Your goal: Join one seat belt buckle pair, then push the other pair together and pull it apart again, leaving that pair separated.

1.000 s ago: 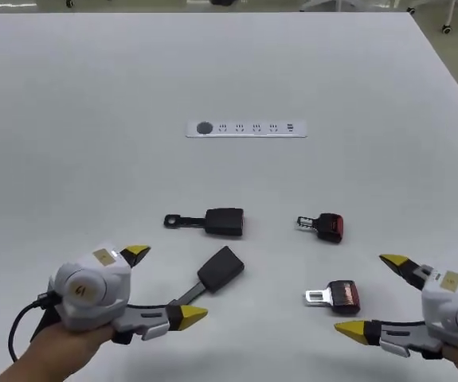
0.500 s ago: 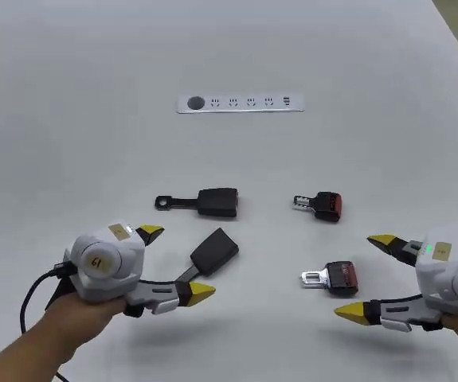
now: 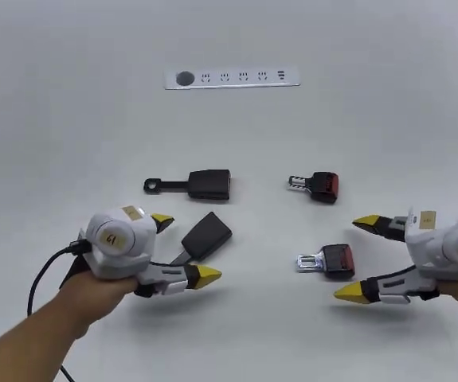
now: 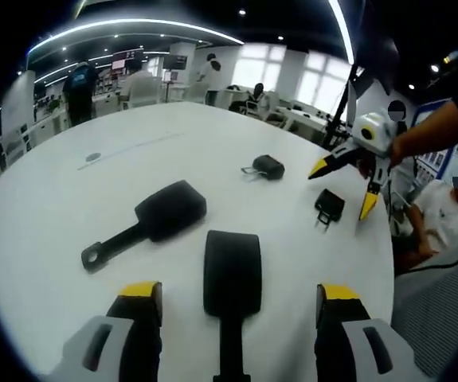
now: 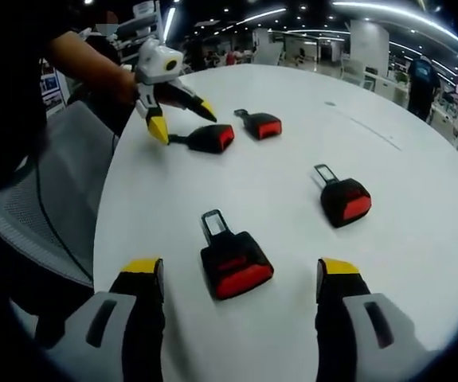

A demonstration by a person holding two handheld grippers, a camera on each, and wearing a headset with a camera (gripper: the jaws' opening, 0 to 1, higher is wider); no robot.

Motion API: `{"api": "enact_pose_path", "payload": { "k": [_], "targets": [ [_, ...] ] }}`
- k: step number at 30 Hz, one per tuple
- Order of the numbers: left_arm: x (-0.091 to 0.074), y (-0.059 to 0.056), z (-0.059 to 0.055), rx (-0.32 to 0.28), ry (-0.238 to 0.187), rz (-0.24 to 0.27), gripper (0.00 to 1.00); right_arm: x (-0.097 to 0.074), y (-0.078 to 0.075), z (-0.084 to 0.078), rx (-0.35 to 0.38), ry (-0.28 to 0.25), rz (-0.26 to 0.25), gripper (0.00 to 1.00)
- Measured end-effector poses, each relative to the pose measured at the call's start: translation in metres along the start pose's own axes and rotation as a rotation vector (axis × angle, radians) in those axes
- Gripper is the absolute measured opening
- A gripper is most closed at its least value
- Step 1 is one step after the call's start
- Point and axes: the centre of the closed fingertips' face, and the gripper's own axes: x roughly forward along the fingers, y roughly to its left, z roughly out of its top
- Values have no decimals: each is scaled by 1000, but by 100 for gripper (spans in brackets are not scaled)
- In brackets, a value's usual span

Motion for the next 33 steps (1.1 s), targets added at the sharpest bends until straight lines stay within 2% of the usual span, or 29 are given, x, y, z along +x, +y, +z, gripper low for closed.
{"api": "enact_pose_path", "payload": {
  "k": [5,7,8,9,14,15,16,17,20,22,23,24,25,26,28,30,33],
  "targets": [
    [6,-3,-2,7,19,-12,79,3,0,-6,-20,26,39,76],
    [8,-3,-7,15,45,-23,73,4,1,-6,-21,33,50,74],
    [8,-1,-4,53,29,-14,71,4,2,-6,-27,35,55,72],
    [8,-4,-6,41,45,-21,69,4,3,-6,-35,40,66,71],
    [11,-3,-5,101,54,-26,61,7,9,-8,-86,78,99,66],
    [12,-5,-5,117,59,-33,59,8,8,-6,-126,73,95,65],
    [12,-5,-6,129,64,-33,58,9,11,-7,-118,77,100,64],
    [13,-2,-7,168,71,-33,57,10,11,-7,-118,78,100,62],
    [13,-3,-9,264,96,-34,53,10,11,-5,-120,76,105,56],
    [14,-7,-9,282,98,-42,49,10,12,-5,-132,81,108,52],
    [14,-1,-9,295,98,-40,47,10,13,-6,-147,84,107,50],
    [13,0,-10,326,111,-52,41,10,12,-7,-157,88,104,48],
    [14,-5,-9,316,110,-64,39,10,13,-8,-171,98,103,41],
    [14,-4,-9,314,113,-59,36,10,14,-9,-181,102,103,36],
    [14,-7,-8,351,105,-88,34,8,11,-14,-229,122,90,36],
    [14,-7,-9,359,115,-104,34,8,11,-15,-187,130,82,35],
    [14,-8,-10,407,139,-154,33,9,11,-16,-187,141,78,35]
  ]
}}
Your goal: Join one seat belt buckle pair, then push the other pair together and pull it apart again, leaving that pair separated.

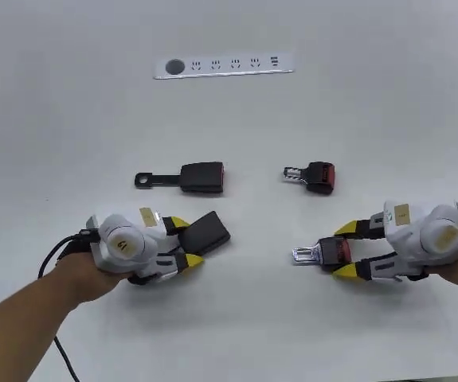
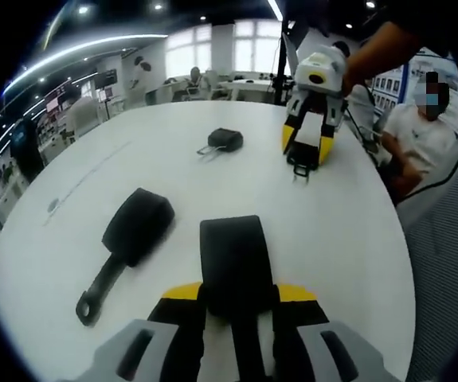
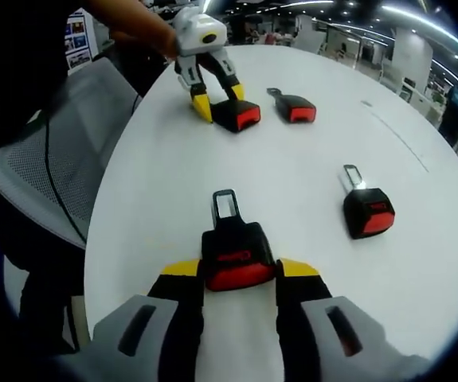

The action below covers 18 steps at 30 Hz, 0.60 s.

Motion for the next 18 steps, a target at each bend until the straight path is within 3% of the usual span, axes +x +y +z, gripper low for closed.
{"api": "enact_pose_path", "payload": {
  "k": [6,12,18],
  "targets": [
    [-3,-5,-7,144,65,-144,32,1,-3,3,46,5,11,34],
    [-6,-1,-10,227,116,-216,32,3,-5,4,30,17,24,33],
    [-8,-1,-11,263,133,-249,32,4,-5,10,36,10,31,33]
  ]
}}
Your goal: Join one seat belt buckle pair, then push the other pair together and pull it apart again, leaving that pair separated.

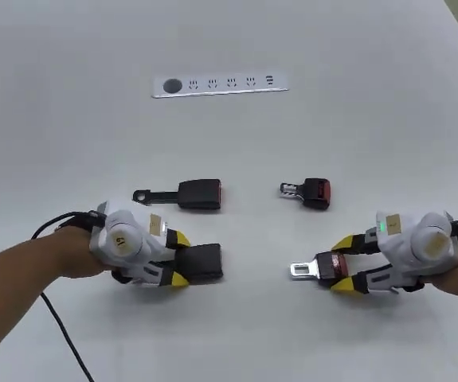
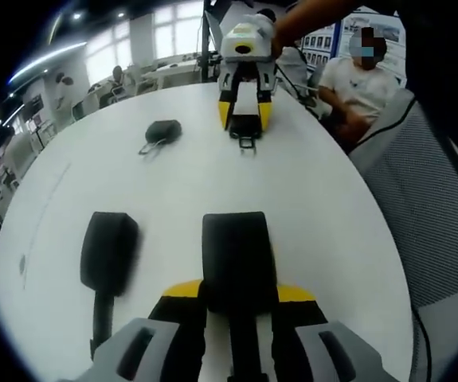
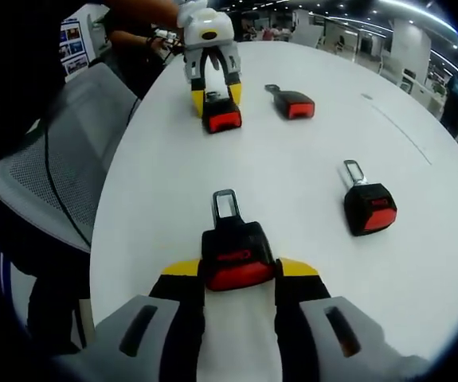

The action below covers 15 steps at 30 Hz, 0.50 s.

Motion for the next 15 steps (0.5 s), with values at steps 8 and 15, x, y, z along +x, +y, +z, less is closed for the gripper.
{"api": "enact_pose_path", "payload": {
  "k": [8,15],
  "targets": [
    [0,-2,1,13,15,-6,32,1,-1,4,19,-18,-12,33],
    [0,-4,1,14,31,-4,32,12,-1,16,14,-48,-16,33]
  ]
}}
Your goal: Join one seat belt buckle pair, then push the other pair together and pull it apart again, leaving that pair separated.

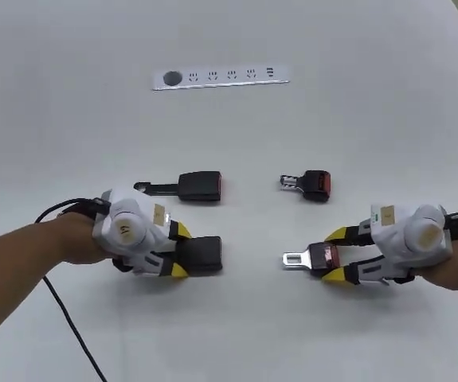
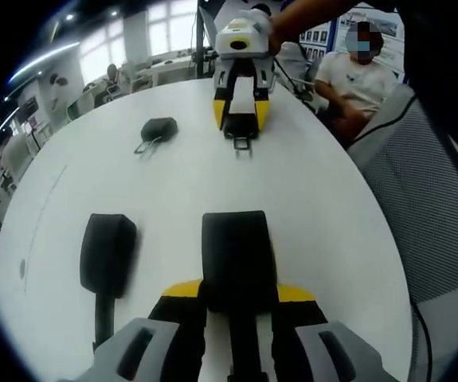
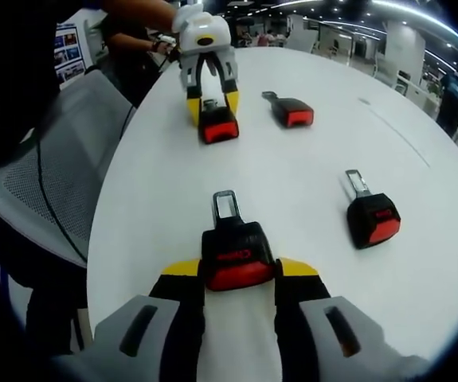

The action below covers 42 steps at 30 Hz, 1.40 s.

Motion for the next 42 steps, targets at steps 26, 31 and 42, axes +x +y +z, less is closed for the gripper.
{"api": "enact_pose_path", "payload": {
  "k": [26,31,42],
  "targets": [
    [3,0,0,-1,34,-5,32,48,-4,50,-43,-88,22,33],
    [3,-1,0,0,43,-7,32,54,2,62,-48,-106,36,33],
    [2,-1,-2,4,61,-13,32,55,6,63,-68,-84,35,33]
  ]
}}
